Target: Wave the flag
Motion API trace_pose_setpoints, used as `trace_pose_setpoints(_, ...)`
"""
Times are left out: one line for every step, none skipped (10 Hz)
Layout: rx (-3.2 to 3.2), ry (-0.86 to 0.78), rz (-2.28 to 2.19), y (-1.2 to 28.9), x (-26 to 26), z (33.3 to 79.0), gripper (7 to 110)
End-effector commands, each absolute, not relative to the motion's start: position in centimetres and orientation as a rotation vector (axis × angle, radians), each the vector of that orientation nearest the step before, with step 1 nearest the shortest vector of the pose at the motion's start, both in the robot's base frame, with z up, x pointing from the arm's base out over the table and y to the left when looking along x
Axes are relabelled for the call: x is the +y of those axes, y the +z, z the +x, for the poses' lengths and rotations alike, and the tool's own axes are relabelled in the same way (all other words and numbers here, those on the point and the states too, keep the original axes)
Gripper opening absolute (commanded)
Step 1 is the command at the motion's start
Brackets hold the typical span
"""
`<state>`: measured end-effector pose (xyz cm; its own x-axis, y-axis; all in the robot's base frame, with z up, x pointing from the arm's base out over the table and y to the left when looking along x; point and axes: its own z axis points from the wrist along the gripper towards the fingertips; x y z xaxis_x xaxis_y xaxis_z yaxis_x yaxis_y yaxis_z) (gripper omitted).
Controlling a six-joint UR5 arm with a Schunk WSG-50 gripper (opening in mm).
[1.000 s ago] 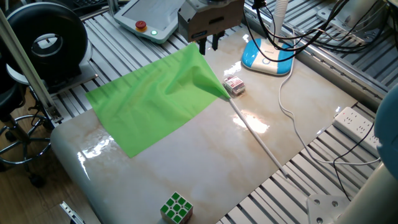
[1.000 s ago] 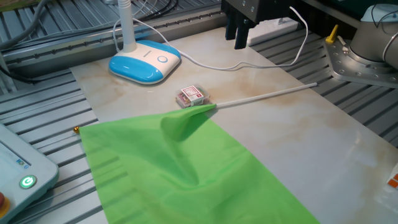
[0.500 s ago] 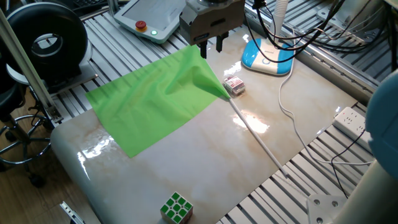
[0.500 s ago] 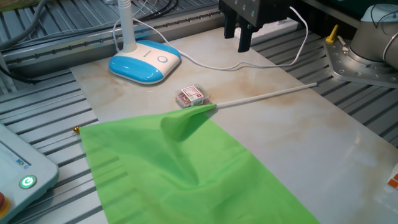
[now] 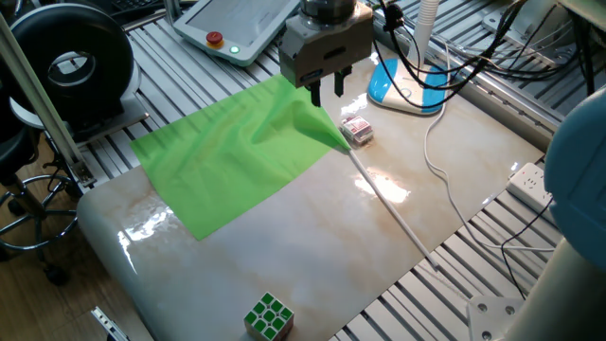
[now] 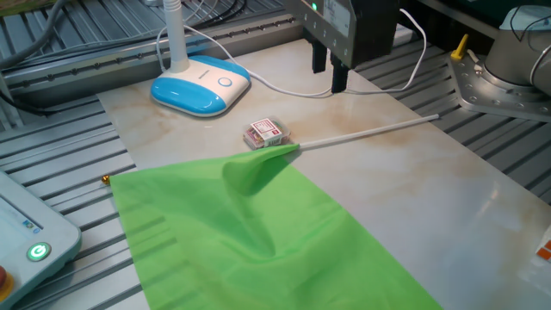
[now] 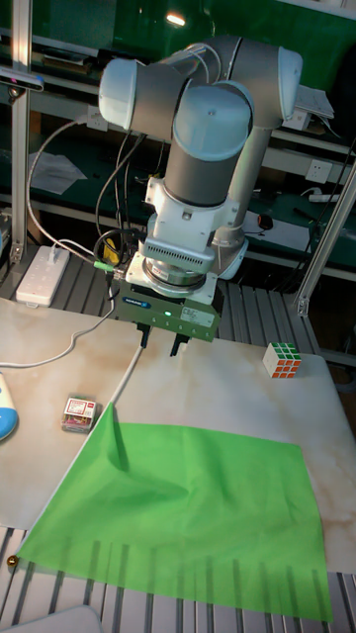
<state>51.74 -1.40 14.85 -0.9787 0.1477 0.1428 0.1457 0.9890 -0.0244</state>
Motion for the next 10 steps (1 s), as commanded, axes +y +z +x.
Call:
trace_pose_setpoints(-2.981,0.004,-0.192,12.9,-1.2,50.2,44)
trace_pose_setpoints(-2.998,0.002,-0.184,12.0,-1.3,50.0,44)
trace_pose_setpoints(-3.015,-0.007,-0.182,11.1,-1.4,49.8,44)
trace_pose_setpoints(-3.032,-0.006,-0.176,10.2,-1.6,49.3,44)
trace_pose_setpoints(-3.074,-0.006,-0.167,8.8,-1.8,49.1,44)
trace_pose_setpoints(-3.129,-0.006,-0.155,7.8,-1.9,49.4,44)
trace_pose_setpoints(-3.159,0.009,-0.139,7.2,-2.3,49.4,44)
trace_pose_setpoints(-3.172,0.011,-0.12,7.0,-2.6,49.4,44)
trace_pose_setpoints(-3.185,0.003,-0.106,6.9,-2.6,49.5,44)
trace_pose_setpoints(-3.186,0.001,-0.106,6.9,-2.6,49.5,44)
